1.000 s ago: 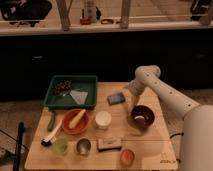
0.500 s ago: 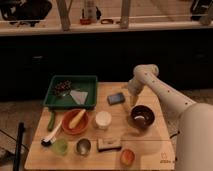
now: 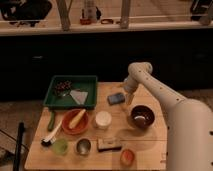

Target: Place sponge in metal cup

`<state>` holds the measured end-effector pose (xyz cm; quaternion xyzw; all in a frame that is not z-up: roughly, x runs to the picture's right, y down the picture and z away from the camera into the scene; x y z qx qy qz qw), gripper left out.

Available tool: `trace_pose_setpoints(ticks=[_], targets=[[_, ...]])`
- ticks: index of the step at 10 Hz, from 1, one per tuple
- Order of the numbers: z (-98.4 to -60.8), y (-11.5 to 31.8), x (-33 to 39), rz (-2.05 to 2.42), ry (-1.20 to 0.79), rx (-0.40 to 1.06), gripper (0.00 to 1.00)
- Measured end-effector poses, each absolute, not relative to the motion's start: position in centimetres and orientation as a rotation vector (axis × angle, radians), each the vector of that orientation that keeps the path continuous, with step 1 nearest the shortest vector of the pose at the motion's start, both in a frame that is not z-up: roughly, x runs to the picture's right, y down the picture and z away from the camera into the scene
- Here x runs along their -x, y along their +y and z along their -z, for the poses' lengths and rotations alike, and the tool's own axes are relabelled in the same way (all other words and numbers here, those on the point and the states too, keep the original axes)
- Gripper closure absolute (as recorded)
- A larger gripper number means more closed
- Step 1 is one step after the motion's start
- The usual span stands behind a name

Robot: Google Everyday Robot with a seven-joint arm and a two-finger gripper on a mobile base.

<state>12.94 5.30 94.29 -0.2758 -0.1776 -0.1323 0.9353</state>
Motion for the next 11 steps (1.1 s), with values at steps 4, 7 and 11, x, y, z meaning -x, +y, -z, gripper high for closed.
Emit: trace_pose_setpoints(ticks=[4,7,11], targets=[[-95.7,5.8,-11.6,0.228,-0.357,0.625,0.20],[-97.1,6.9,-11.1,0.202,-0.369,0.658,0.24],[-97.9,7.8,-11.0,0.187,-0.384,0.675,0.64]])
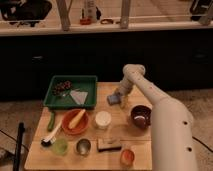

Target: Place sponge in metal cup

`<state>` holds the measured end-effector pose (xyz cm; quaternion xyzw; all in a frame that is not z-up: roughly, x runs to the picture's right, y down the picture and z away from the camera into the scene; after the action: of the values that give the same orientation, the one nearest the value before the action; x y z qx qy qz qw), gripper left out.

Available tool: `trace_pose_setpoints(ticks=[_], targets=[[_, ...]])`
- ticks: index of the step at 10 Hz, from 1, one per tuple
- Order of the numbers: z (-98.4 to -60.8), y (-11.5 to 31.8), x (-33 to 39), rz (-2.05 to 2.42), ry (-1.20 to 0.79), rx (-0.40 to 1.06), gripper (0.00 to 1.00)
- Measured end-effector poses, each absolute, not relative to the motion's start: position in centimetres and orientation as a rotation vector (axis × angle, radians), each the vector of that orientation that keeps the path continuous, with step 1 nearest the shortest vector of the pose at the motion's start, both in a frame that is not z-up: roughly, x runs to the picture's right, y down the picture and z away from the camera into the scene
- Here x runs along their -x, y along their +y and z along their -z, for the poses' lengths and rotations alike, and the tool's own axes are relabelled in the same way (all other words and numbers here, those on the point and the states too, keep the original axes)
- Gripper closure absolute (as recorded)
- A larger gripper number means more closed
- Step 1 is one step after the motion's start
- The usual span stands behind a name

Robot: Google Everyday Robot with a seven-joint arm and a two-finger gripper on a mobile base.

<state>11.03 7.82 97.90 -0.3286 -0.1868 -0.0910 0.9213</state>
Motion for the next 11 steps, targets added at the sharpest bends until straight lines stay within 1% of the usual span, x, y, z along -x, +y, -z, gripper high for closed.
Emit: trace_pose_setpoints(ticks=[1,3,4,7,11], targets=[[-97.6,7.6,-11.1,0.187,-0.384,0.675,0.78],[-97.4,7.5,-11.2,0.190,-0.382,0.678,0.94],[-97.3,7.4,-11.2,0.193,-0.381,0.679,1.00],[-96.6,7.0,-11.2,0.210,-0.386,0.668,1.00],[-91.2,3.1,-10.2,0.279,-0.468,0.626,1.00]])
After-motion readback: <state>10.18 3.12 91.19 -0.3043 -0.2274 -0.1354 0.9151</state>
